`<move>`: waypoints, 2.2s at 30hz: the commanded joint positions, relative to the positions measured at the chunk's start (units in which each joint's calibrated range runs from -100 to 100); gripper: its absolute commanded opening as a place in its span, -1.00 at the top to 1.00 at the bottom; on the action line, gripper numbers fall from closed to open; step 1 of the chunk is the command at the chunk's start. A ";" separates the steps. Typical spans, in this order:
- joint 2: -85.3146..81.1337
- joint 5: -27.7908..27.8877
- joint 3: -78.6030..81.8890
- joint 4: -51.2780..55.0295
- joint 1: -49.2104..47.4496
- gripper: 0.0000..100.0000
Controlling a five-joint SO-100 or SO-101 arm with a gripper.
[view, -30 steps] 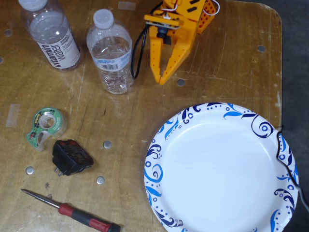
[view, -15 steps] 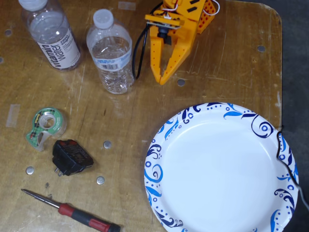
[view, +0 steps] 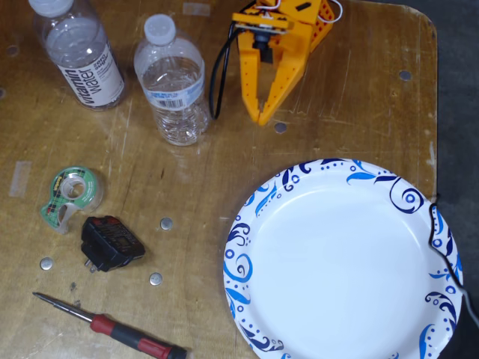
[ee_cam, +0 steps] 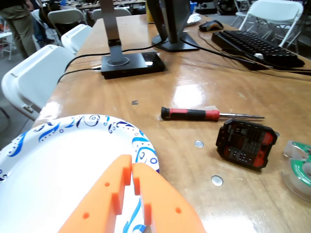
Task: Move the bottles to the plate
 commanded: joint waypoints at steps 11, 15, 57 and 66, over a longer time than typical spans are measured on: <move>-0.67 -0.78 -47.77 46.05 7.14 0.97; -0.50 -0.78 -57.59 55.19 11.35 0.96; -0.58 -0.83 -26.60 24.47 25.90 0.47; -0.67 -0.52 -24.07 24.12 26.55 0.47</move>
